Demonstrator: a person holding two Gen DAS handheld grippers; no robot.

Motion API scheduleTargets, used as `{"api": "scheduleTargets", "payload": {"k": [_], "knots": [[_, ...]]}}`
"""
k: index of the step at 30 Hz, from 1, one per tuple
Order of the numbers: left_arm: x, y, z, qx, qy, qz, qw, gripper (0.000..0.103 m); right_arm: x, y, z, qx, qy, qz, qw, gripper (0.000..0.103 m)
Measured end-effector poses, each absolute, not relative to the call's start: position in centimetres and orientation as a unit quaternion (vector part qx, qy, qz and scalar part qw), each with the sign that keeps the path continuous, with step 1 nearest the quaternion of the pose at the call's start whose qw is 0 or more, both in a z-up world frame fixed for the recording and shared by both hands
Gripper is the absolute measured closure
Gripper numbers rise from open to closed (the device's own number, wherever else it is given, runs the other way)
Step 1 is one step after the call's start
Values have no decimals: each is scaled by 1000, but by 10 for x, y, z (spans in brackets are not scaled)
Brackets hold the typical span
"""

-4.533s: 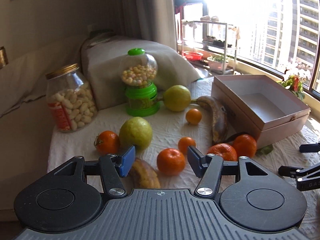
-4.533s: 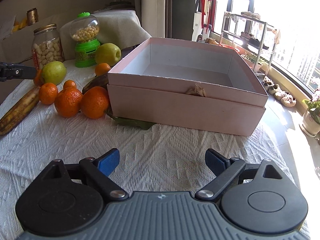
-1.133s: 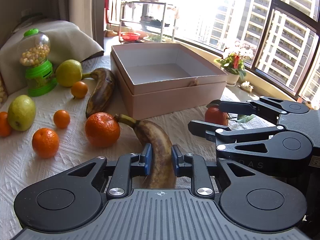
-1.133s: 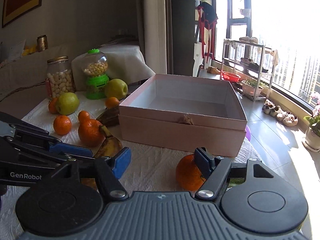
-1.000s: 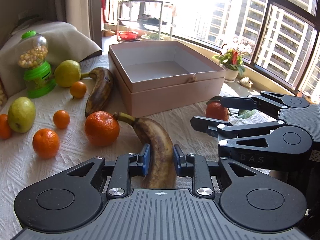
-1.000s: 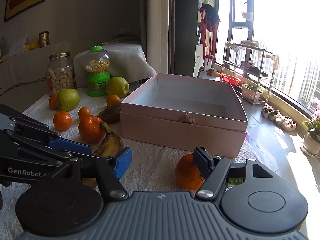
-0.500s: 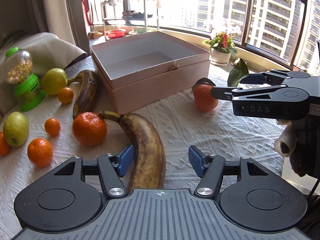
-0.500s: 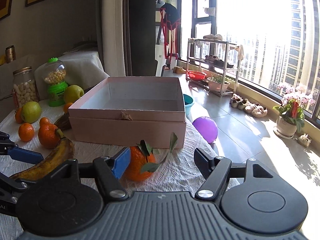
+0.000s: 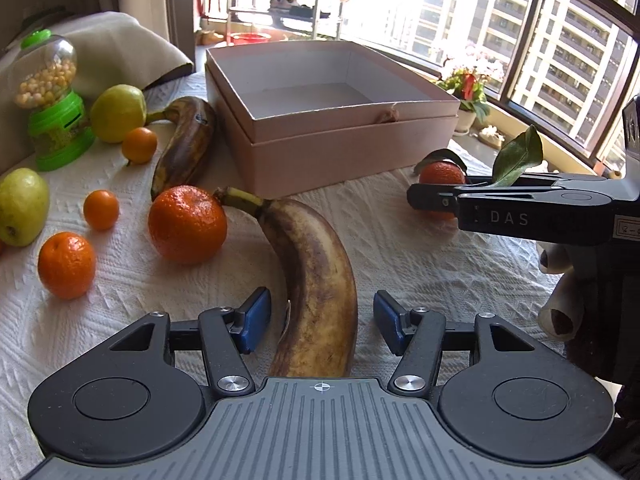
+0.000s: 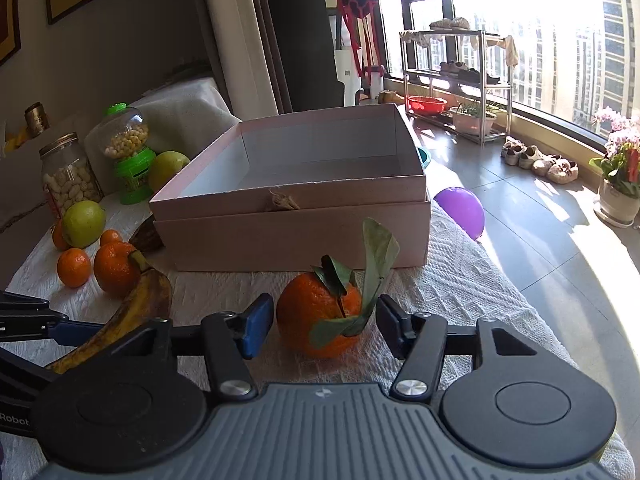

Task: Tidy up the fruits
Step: 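Carry the banana into the pink box with the left tool while the right tool lifts the orange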

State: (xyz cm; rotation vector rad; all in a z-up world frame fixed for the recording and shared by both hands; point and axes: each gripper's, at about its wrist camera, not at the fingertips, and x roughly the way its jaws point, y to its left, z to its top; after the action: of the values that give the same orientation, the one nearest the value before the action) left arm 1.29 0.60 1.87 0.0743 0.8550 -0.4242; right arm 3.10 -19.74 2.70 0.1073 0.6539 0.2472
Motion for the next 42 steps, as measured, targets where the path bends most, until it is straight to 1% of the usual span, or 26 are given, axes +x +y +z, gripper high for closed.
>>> {"api": "scheduleTargets", "payload": {"k": [8,12,17,18,19,20,23,25,27,31,35,37,39,42], "knots": [[24,6,21,12,435,-200,878,41,18,-201,32,38,308,112,944,58],[28,3,23,26,447,-206,870,41,12,-206,31,34,303,103,947,58],[23,-5,21,48,441,-198,874,41,4,-212,30,33,297,97,949,59],[21,-8,20,59,434,-194,878,42,2,-213,30,33,295,97,950,59],[18,-11,20,73,426,-184,883,56,1,-214,31,32,293,97,950,59],[13,-13,20,85,414,-184,888,61,0,-215,32,31,291,97,951,59],[2,-18,19,107,387,-179,898,61,-5,-219,38,25,277,96,956,59],[-4,-16,25,100,374,-183,904,61,-8,-223,45,25,266,93,959,59],[-11,-11,48,78,348,-193,914,61,-10,-228,52,26,254,90,963,59],[-14,-8,127,75,234,-205,947,61,-11,-235,64,39,236,85,967,59],[28,-11,190,28,166,-225,960,61,-9,-234,73,44,220,93,970,59],[60,-20,196,-1,173,-229,958,61,-8,-232,76,41,214,98,971,59],[106,-30,185,-49,215,-230,948,61,-7,-231,76,36,212,99,972,59],[165,-44,147,-80,298,-211,927,61,-6,-233,74,25,208,93,973,59]]}}
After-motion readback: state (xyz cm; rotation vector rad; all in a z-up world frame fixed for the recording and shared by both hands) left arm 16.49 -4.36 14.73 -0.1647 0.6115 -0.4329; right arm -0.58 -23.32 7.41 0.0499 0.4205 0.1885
